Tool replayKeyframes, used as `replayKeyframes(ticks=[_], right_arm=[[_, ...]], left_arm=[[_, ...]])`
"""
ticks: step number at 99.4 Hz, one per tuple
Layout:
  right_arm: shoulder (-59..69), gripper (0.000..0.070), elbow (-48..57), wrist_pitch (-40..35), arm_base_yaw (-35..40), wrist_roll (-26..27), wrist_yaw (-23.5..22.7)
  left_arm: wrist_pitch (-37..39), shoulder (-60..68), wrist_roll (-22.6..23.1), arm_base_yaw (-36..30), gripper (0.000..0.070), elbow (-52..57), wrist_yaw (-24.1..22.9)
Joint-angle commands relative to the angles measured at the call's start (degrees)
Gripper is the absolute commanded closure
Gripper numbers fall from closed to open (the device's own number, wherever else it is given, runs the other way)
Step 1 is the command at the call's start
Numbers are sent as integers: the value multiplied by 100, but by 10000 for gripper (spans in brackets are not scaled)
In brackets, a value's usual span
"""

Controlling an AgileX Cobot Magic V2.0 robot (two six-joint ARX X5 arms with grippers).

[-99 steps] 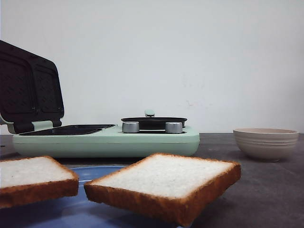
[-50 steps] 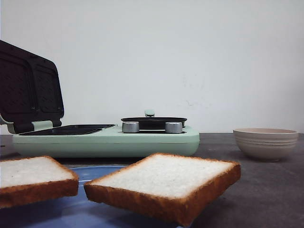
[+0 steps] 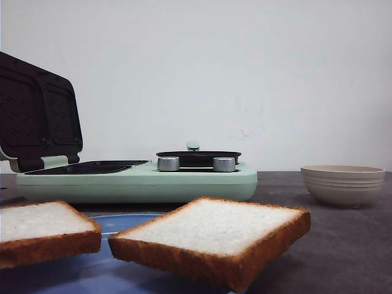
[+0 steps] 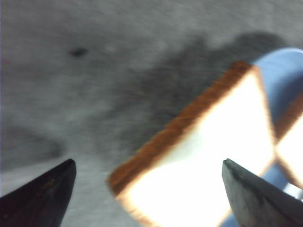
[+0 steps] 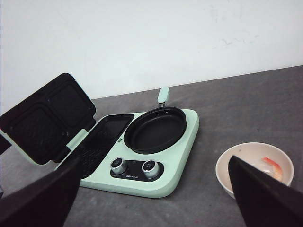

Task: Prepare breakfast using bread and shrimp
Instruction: 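Reach the left gripper to a bread slice on the blue plate and grasp it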

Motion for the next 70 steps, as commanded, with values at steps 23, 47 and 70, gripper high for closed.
replayKeyframes(ticks=[23,47,70], right_arm=[[17,81,59,42,70,-173,94],[17,82,59,-22,105,-201,118],[17,82,59,-26,105,-199,118]], left_arm=[[37,424,109,-11,149,74,81],[83,520,107,-24,163,74,120],[151,588,107,-164,200,74,168]])
